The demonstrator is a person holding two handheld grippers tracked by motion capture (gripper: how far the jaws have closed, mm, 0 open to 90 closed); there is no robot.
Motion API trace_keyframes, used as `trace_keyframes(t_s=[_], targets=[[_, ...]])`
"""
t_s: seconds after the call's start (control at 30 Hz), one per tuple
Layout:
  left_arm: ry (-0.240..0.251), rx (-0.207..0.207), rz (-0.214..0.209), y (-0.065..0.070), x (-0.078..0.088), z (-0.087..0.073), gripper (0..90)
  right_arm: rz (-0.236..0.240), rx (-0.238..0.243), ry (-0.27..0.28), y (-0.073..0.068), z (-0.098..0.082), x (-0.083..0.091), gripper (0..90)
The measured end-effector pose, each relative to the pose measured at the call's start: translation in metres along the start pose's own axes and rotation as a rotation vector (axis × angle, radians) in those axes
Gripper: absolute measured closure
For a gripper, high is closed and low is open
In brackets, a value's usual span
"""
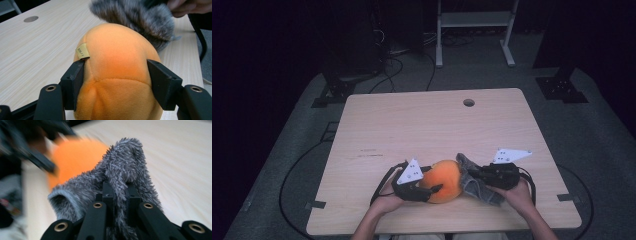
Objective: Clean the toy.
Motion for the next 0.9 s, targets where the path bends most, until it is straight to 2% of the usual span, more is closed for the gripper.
trace_keyframes(t_s=[0.07,0.13,0.2,0.23,0.3,0.33,0.4,0.47,0.5,0.53,0.57,0.63,0.7,0.73,0.8,0.9], targets=[[-0.005,-0.010,-0.007,0.001,-0.001,0.001,34.3,0.052,0.004,0.045,-0.006,0.007,0.000,81.5],[-0.002,-0.009,-0.025,0.002,0.000,0.002,33.2,0.074,0.025,0.024,-0.012,0.009,-0.005,81.5],[0.003,0.033,-0.045,0.000,0.001,0.006,24.6,0.081,0.042,-0.010,-0.015,0.005,-0.010,81.5],[0.007,0.067,-0.036,-0.002,0.001,0.008,19.4,0.081,0.045,-0.007,-0.016,0.004,-0.010,81.4],[-0.028,0.114,-0.029,-0.005,-0.002,0.011,11.3,0.080,0.058,-0.012,-0.018,0.004,-0.008,81.4],[-0.046,0.121,-0.046,-0.005,-0.006,0.011,12.6,0.078,0.067,-0.012,-0.019,0.004,-0.006,81.5],[-0.036,0.089,-0.047,-0.002,-0.009,0.009,24.9,0.069,0.074,-0.022,-0.020,0.003,-0.005,81.5],[-0.009,0.041,-0.014,0.002,-0.007,0.011,36.6,0.061,0.070,-0.022,-0.018,0.004,-0.002,81.5],[0.025,0.023,0.009,0.003,-0.006,0.014,39.0,0.050,0.068,-0.006,-0.017,0.005,0.000,81.5],[0.034,-0.004,0.030,0.004,-0.006,0.016,40.3,0.034,0.071,0.031,-0.017,0.008,0.005,81.6],[0.042,-0.020,0.046,0.005,-0.007,0.017,40.3,0.040,0.070,0.060,-0.018,0.012,0.008,81.5],[0.045,-0.020,0.049,0.003,-0.011,0.017,39.7,0.049,0.084,0.089,-0.023,0.017,0.010,81.5],[0.005,-0.041,0.051,0.001,-0.015,0.011,38.6,0.027,0.105,0.064,-0.026,0.017,0.002,81.5],[0.019,-0.029,0.041,0.000,-0.014,0.008,38.1,0.024,0.107,0.049,-0.025,0.014,-0.003,81.5],[0.017,-0.009,0.023,-0.003,-0.010,0.005,37.8,0.042,0.070,0.051,-0.020,0.009,-0.008,81.5],[0.014,0.001,-0.001,-0.006,-0.005,-0.001,37.6,0.018,0.043,0.029,-0.015,0.005,-0.010,81.5]])
Point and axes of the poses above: each handheld gripper's, and its own axes: x roughly backward along the jaws, z roughly out of its top, y roughly to its right, the point moved 1 cm from there along -x, roughly forward along the jaws, and after that the axes turned 10 degrees about -z, right-handed, at the moved point
